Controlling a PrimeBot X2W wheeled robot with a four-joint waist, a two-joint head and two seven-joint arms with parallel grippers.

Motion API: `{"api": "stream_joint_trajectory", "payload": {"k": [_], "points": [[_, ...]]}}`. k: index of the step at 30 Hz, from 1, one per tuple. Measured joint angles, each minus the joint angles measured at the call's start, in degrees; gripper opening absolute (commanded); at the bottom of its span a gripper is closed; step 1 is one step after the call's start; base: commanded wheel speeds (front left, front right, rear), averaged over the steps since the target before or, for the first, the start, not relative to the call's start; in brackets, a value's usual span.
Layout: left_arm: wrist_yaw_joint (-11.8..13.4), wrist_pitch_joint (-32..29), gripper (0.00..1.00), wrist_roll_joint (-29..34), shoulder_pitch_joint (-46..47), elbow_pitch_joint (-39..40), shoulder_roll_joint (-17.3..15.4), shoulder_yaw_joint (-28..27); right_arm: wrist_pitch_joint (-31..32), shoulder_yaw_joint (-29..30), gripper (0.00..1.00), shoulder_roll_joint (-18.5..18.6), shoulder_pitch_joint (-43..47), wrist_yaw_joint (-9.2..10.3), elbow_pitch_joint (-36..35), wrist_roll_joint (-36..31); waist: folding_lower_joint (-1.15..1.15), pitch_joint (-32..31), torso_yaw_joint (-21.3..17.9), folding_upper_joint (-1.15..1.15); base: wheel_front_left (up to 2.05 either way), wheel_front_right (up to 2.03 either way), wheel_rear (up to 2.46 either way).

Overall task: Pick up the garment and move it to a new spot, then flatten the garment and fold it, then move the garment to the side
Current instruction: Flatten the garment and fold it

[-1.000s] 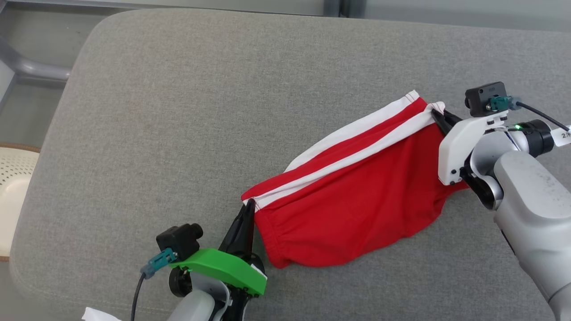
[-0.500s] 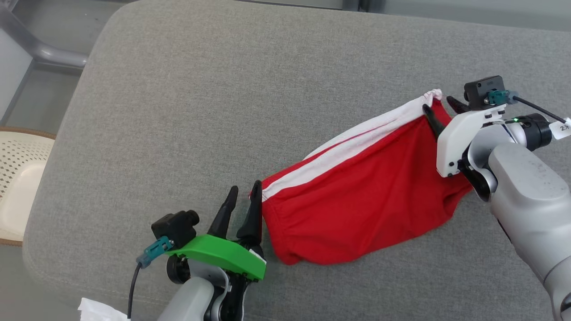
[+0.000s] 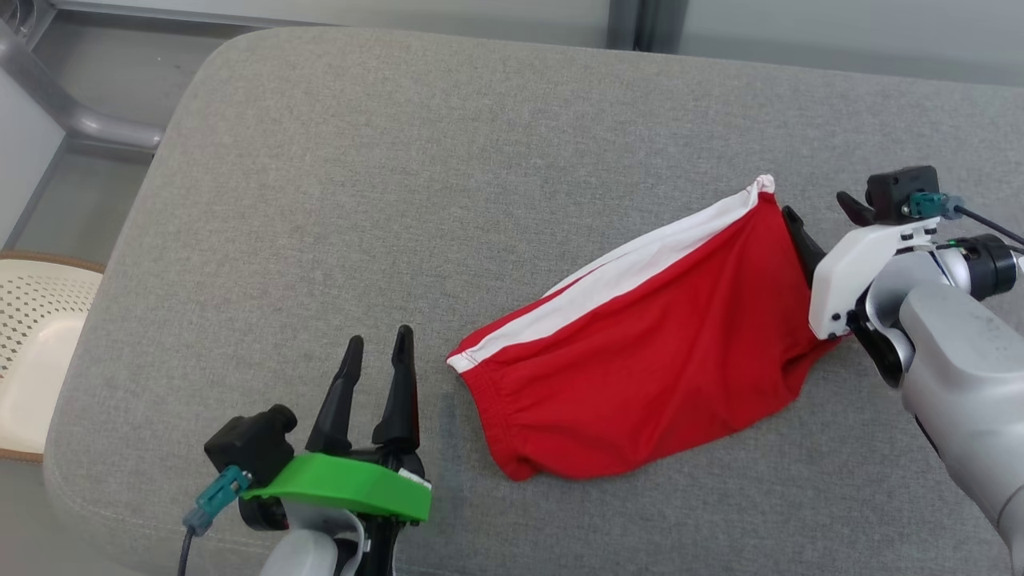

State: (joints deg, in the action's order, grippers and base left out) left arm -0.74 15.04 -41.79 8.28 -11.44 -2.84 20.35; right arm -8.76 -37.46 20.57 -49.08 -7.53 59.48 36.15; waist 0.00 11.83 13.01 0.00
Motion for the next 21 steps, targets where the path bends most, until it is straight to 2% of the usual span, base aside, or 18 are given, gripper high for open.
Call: {"api": "stream_joint_trajectory", "payload": {"k": [10, 17, 18, 20, 21], "points": [[-0.21, 0.01, 1.00, 4.22, -5.26, 3.97, -0.02, -7.42, 4.98, -4.02, 1.00, 1.63, 5.04, 0.00, 0.16, 5.93, 0.00, -2.58, 0.29, 0.00, 0.00, 0.00, 0.00], [-0.34, 0.01, 1.00, 4.77, -6.08, 5.01, -0.02, -9.16, 7.93, -5.61, 1.00, 1.23, 6.08, 0.00, 1.36, 8.65, 0.00, -2.24, 1.11, 0.00, 0.00, 0.00, 0.00], [-0.34, 0.01, 1.00, 4.77, -6.19, 5.08, -0.01, -9.25, 7.95, -5.78, 0.60, 1.20, 6.07, 0.01, 1.30, 8.82, 0.00, -2.17, 1.10, 0.00, 0.00, 0.00, 0.00], [-0.30, 0.01, 1.00, 4.76, -6.34, 5.21, -0.01, -9.47, 8.02, -6.30, 0.25, 1.15, 6.07, 0.03, 1.13, 9.39, 0.00, -2.07, 0.97, 0.00, 0.00, 0.00, 0.00], [-0.25, 0.01, 1.00, 4.76, -6.37, 5.26, -0.01, -9.59, 8.11, -6.53, 0.16, 1.01, 6.07, 0.03, 1.07, 9.66, 0.00, -2.05, 0.84, 0.00, 0.00, 0.00, 0.00]]}}
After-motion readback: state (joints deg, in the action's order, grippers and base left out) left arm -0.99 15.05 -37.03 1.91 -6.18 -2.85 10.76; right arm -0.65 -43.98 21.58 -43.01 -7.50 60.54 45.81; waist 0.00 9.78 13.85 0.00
